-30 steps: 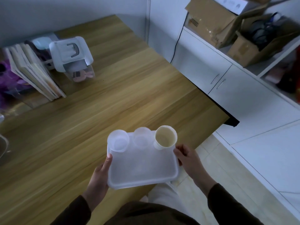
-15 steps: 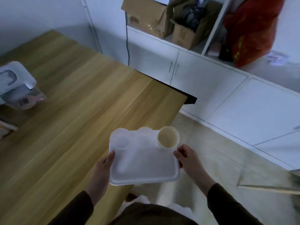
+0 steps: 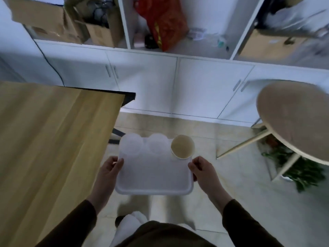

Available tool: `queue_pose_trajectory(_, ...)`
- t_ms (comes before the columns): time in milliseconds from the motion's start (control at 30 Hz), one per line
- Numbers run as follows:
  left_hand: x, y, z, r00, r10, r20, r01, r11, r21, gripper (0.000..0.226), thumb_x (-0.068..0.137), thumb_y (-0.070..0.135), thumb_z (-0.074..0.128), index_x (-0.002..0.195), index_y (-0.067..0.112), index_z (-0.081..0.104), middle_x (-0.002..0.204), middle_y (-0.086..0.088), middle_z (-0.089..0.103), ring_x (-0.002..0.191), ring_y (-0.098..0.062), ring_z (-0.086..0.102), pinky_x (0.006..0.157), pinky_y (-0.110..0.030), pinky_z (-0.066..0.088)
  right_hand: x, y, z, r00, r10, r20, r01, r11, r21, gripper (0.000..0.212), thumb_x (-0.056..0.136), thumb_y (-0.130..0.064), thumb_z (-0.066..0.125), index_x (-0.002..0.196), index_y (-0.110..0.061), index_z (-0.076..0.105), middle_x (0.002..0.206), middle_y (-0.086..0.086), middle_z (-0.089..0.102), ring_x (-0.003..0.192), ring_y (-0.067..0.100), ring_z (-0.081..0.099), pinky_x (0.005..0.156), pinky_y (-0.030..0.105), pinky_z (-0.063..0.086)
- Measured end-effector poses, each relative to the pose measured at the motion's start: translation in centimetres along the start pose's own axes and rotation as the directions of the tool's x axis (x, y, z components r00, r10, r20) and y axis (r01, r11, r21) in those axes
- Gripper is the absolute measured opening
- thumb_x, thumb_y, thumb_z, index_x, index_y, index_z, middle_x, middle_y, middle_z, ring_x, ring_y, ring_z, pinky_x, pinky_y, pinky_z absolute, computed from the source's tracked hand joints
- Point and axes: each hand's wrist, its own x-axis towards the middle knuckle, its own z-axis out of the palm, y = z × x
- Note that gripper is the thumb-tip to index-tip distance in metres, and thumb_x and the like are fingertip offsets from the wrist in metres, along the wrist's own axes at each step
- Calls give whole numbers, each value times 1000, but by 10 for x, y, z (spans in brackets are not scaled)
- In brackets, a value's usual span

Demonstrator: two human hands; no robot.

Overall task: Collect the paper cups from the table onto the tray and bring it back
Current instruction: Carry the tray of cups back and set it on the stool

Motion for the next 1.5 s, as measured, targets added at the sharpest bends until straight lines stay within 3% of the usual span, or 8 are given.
queue_pose_trajectory(133,-20,4,77,994,73,85,-82,992,98,30,107,29,51,114,1,59,106,-12,72,95,-33,71,73,-35,57,-24,40,-75,996,20,-91,-18,1000,21,20,89,-22,66,72,-17,56,56,-1,65,55,21,59,67,54,56)
queue_pose_trajectory(300,-45,8,166,973,98,208,-132,978,160,28,110,27,46,112,3,60,105,-10,71,93,-28,71,71,-32,57,-53,85,-159,979,67,-191,-58,997,55,23,92,-16,66,71,-18,54,58,-1,63,56,21,58,65,51,56)
queue_pose_trajectory(467,-54,21,244,943,119,309,-191,958,215,37,100,34,53,97,-3,56,85,-11,64,77,-25,58,69,-38,49,-71,127,-228,948,136,-290,-113,989,94,23,93,-16,66,73,-19,55,65,-1,64,57,21,59,66,44,54)
queue_pose_trajectory(633,-50,31,308,916,113,384,-233,930,284,25,108,15,52,94,-5,54,79,-7,61,70,-20,53,64,-32,44,-73,160,-274,923,201,-327,-158,976,153,17,92,-21,66,78,-15,58,70,3,66,61,21,61,68,46,56)
queue_pose_trajectory(1067,-36,68,510,847,107,520,-272,929,252,23,101,17,58,85,0,57,71,4,60,66,-12,52,67,-33,42,-29,231,-436,873,292,-390,-233,953,192,19,93,-27,63,79,-17,56,75,5,65,69,26,61,75,53,56)
queue_pose_trajectory(1167,-41,83,556,818,115,563,-293,926,236,26,93,24,57,84,-1,58,74,-5,59,70,-20,52,68,-35,42,-27,243,-474,851,324,-413,-253,943,217,19,93,-29,63,79,-18,56,80,8,68,80,36,67,78,53,57)
queue_pose_trajectory(1333,-48,87,627,805,87,586,-298,914,274,20,104,5,55,88,-6,60,63,10,64,57,-3,56,63,-27,45,-18,268,-539,839,349,-417,-272,933,234,17,94,-29,63,83,-15,59,84,10,70,84,38,68,79,53,57)
queue_pose_trajectory(1500,-70,94,696,841,68,537,-260,921,290,22,107,7,50,91,-2,63,68,7,69,56,3,62,55,-14,52,3,295,-608,866,314,-389,-251,946,205,16,94,-26,63,88,-11,62,86,13,71,83,39,68,78,53,57)
